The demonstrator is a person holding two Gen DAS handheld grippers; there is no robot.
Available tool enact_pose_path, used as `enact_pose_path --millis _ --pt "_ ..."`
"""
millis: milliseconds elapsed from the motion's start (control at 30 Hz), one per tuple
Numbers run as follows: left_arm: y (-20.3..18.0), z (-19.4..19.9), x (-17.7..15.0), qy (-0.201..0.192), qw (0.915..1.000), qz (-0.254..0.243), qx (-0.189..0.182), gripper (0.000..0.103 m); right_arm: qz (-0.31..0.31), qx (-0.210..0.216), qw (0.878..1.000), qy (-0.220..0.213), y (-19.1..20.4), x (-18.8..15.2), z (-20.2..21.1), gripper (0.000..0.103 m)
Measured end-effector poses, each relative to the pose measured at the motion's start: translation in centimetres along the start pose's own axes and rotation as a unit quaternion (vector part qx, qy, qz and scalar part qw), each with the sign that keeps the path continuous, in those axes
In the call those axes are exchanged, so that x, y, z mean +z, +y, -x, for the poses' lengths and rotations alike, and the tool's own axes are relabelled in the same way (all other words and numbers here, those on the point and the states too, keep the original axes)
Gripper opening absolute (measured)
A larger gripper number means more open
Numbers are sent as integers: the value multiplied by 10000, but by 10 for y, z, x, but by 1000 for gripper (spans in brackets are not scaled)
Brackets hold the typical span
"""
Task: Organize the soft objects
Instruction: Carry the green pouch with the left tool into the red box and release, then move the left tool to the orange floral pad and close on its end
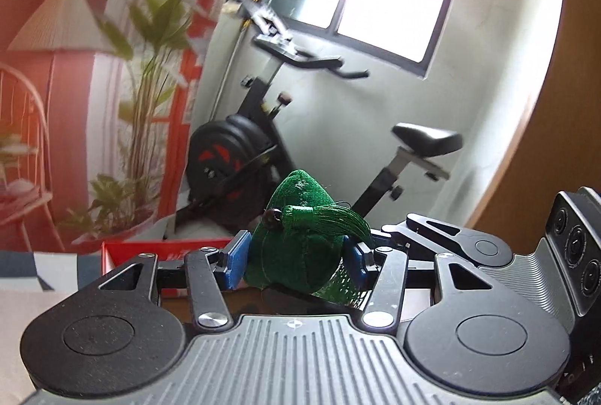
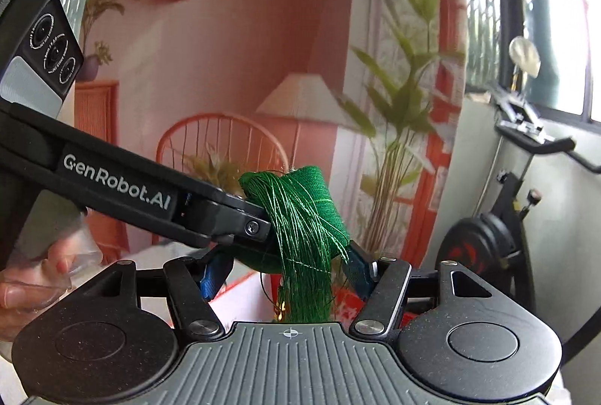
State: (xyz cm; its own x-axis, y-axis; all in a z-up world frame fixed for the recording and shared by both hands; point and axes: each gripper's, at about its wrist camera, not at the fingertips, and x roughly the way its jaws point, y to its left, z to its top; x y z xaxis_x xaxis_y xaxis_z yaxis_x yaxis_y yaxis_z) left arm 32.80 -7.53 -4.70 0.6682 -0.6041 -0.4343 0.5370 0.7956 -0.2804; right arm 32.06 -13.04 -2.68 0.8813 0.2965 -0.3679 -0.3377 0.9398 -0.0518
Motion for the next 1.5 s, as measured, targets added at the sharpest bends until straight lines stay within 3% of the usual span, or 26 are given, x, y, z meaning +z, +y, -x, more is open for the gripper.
enact_pose_path --millis 400,567,600,733,867,1133,1367,1500 --pt "37 -46 -40 756 9964 379 77 57 -739 39 9945 744 -13 -65 -54 60" --pt "39 -56 -49 1001 9944 263 194 73 -838 -165 9921 923 -14 -85 -59 63" --pt "39 -56 -50 1034 9941 195 268 77 -889 -237 9910 969 -15 -89 -59 68" --pt "52 -57 -57 1145 9915 231 570 80 -1121 -516 9852 1191 -22 -101 -57 72" --pt "65 -41 -63 1106 9906 404 702 80 -1265 -604 9832 1172 -26 -112 -43 72" --pt "61 10 -77 984 9910 179 888 79 -1485 -695 9805 1082 -9 -135 -1 73" --pt "47 43 -99 881 9905 116 1048 79 -1379 -596 9798 1321 21 -159 24 73" --pt "45 49 -119 973 9885 391 1089 78 -1531 -603 9737 1575 34 -178 28 73"
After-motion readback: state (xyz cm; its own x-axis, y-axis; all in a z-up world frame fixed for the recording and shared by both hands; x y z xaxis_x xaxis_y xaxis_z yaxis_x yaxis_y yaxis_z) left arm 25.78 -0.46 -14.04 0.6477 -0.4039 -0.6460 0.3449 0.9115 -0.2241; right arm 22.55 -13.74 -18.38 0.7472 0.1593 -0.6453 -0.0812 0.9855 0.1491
